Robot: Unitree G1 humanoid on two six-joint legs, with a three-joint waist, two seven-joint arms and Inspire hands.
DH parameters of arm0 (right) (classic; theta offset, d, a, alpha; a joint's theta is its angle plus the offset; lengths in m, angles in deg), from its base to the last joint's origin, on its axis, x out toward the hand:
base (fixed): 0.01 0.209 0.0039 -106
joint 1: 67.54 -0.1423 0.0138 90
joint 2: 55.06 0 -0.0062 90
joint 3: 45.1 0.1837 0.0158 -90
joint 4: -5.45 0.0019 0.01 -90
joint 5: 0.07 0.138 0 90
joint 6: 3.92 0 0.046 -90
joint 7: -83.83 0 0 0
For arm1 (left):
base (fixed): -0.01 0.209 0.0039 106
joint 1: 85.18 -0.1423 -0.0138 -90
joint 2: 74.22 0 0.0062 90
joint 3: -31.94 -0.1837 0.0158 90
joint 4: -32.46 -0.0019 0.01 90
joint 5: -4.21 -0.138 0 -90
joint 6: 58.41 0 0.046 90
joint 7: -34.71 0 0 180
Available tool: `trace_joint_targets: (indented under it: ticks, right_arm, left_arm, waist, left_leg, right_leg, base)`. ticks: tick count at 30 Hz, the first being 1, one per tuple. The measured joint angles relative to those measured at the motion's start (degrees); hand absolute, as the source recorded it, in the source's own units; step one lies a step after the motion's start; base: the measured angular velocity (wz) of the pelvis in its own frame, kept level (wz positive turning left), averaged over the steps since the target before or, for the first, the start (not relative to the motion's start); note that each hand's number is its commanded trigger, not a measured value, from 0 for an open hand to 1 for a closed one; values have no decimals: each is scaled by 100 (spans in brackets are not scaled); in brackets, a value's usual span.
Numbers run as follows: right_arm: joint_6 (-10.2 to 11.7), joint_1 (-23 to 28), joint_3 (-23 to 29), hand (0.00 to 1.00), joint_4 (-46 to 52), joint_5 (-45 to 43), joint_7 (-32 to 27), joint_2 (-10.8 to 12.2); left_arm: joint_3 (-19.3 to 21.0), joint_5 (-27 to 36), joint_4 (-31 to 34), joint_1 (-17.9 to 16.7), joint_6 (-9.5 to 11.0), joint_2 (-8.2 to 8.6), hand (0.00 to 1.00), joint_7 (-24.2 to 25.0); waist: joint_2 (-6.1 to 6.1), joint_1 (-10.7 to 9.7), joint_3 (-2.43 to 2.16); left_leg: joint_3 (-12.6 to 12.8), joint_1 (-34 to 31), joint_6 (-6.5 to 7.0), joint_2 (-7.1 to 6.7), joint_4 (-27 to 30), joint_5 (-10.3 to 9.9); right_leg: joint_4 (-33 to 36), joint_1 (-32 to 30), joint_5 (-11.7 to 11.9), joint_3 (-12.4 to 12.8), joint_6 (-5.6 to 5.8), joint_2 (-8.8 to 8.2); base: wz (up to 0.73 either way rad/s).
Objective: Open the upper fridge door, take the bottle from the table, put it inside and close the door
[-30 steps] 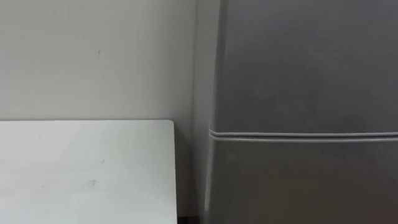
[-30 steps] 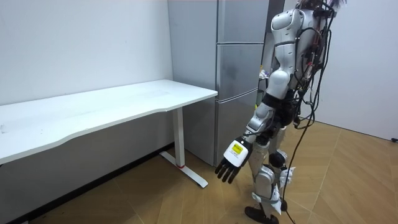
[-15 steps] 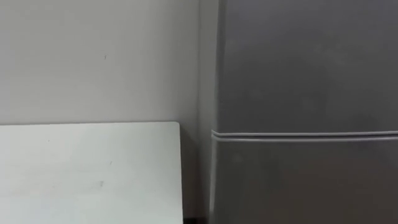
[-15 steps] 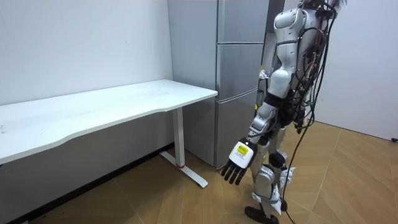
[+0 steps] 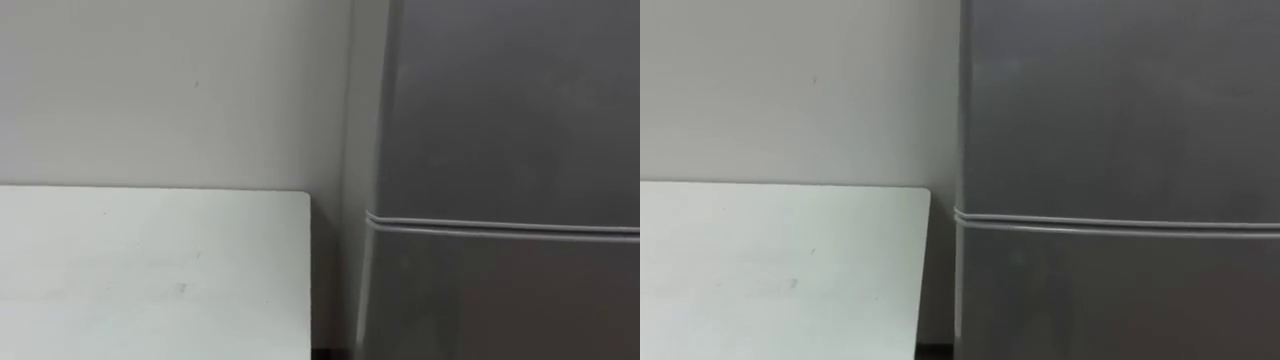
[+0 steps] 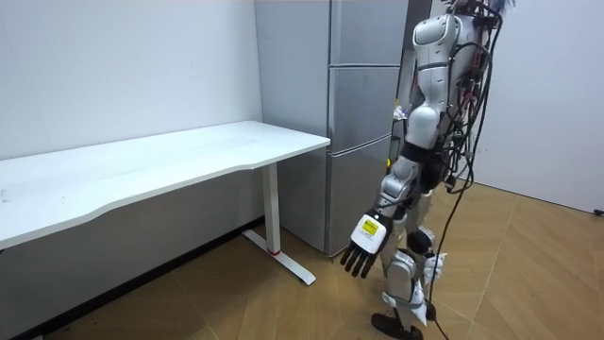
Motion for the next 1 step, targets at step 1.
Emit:
trace_joint_targets:
  ticks: [1]
  right_arm:
    - [0, -11, -22, 0, 0, -23, 12, 1]
  left_arm:
    - [-16, 0, 0, 14, 0, 1, 0, 0]
  waist:
    - [1, 2, 0]
  left_leg:
    - [-1, -1, -2, 4, 0, -6]
  right_leg:
    - [0, 0, 0, -2, 0, 3]
  base:
    - [0]
